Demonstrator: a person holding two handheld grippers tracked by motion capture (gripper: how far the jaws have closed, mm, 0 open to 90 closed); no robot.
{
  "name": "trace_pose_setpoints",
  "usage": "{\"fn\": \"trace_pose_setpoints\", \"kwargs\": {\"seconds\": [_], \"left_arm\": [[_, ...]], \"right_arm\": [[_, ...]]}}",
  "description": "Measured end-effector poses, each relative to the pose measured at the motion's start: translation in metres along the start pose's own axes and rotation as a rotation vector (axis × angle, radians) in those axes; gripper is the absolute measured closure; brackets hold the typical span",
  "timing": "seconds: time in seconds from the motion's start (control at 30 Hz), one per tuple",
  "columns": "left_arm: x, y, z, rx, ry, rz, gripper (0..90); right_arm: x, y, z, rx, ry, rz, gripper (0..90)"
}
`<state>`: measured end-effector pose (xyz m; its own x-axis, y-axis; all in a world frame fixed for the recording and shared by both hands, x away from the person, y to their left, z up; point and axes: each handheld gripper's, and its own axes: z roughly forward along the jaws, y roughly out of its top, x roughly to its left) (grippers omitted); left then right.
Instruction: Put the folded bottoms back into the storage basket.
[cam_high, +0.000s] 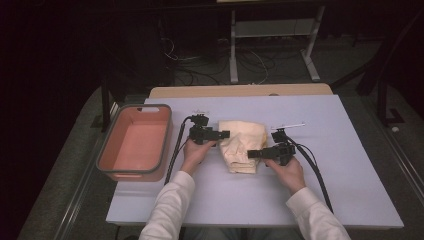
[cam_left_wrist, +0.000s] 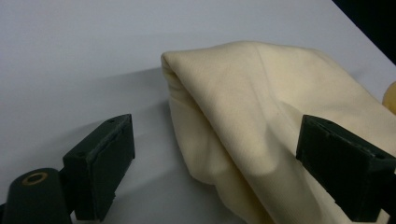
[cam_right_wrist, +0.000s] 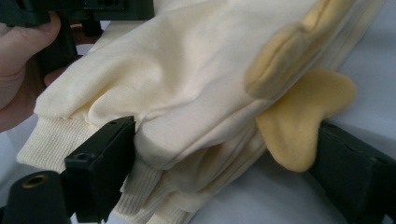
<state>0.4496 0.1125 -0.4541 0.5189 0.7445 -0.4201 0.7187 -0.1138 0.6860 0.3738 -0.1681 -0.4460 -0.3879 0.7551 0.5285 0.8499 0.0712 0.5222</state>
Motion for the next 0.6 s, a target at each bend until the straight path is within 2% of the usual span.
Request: {"fn": "trace_pose_setpoints", "kwargs": {"seconds": [0.23, 0.33, 0.4, 0.47, 0.53, 0.6], "left_arm": [[0.0, 0.0, 0.001, -0.003, -0.004, -0.018, 16.3], [-0.001, -0.001, 0.002, -0.002, -0.01, -0.021, 21.8], [-0.002, -0.001, 0.003, -0.006, -0.028, -0.053, 24.2], [-0.003, -0.001, 0.004, -0.006, -0.03, -0.066, 27.2], [-0.005, -0.002, 0.006, -0.004, -0.044, -0.084, 33.5], [-0.01, -0.003, 0.008, -0.008, -0.014, -0.072, 36.3]], "right_arm": [[0.001, 0.0, 0.001, 0.002, 0.006, -0.002, 16.9], [0.002, 0.0, 0.003, 0.004, 0.017, 0.0, 21.6], [0.003, 0.0, 0.004, 0.005, 0.02, -0.009, 22.6], [0.003, -0.001, 0.004, 0.006, 0.021, -0.016, 22.8], [0.004, 0.0, 0.005, 0.009, 0.021, -0.027, 23.4], [0.006, 0.0, 0.006, 0.019, 0.019, -0.029, 26.7]]}}
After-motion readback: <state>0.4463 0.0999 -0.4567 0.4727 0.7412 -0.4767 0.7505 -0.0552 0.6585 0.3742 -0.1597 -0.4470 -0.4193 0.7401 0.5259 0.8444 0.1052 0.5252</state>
